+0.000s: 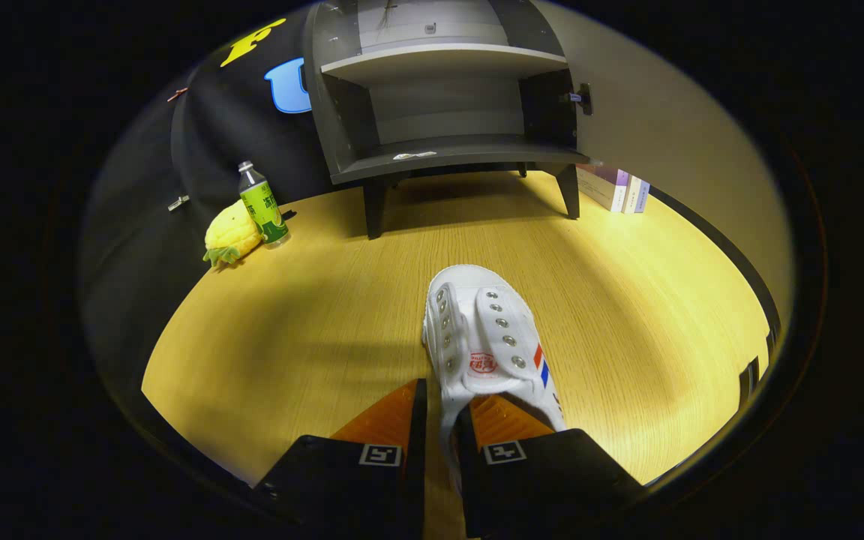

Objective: Open the shoe cabinet door, grab the shoes and put them into the shoe cabinet, then close the shoe cabinet door.

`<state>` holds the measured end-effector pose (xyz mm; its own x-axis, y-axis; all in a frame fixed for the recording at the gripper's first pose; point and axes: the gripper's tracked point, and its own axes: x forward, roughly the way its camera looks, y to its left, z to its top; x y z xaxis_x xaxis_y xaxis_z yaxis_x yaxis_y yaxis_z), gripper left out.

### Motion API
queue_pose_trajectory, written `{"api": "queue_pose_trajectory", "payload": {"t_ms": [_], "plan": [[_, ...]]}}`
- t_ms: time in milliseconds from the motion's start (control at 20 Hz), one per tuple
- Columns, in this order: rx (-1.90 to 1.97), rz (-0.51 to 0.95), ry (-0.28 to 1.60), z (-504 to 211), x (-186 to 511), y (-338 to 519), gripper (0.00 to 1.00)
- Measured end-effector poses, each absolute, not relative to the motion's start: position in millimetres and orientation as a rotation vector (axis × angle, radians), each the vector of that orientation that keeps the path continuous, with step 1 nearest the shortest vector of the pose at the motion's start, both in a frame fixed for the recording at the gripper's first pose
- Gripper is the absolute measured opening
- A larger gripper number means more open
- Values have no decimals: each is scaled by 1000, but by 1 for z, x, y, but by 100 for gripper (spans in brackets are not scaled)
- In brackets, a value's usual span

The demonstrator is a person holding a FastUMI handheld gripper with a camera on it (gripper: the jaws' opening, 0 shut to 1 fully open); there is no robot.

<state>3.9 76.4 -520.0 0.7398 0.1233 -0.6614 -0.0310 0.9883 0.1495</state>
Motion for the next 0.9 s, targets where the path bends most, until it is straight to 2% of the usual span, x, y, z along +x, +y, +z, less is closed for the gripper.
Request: {"api": "queue_pose_trajectory", "payload": {"t_ms": [200, 350, 450, 500, 900], "plan": [[138, 90, 704, -522, 20, 81, 25], [119, 94, 691, -521, 25, 79, 19], [99, 88, 687, -526, 24, 75, 19], [93, 90, 696, -525, 27, 76, 5], [89, 93, 706, -519, 28, 76, 5]]}}
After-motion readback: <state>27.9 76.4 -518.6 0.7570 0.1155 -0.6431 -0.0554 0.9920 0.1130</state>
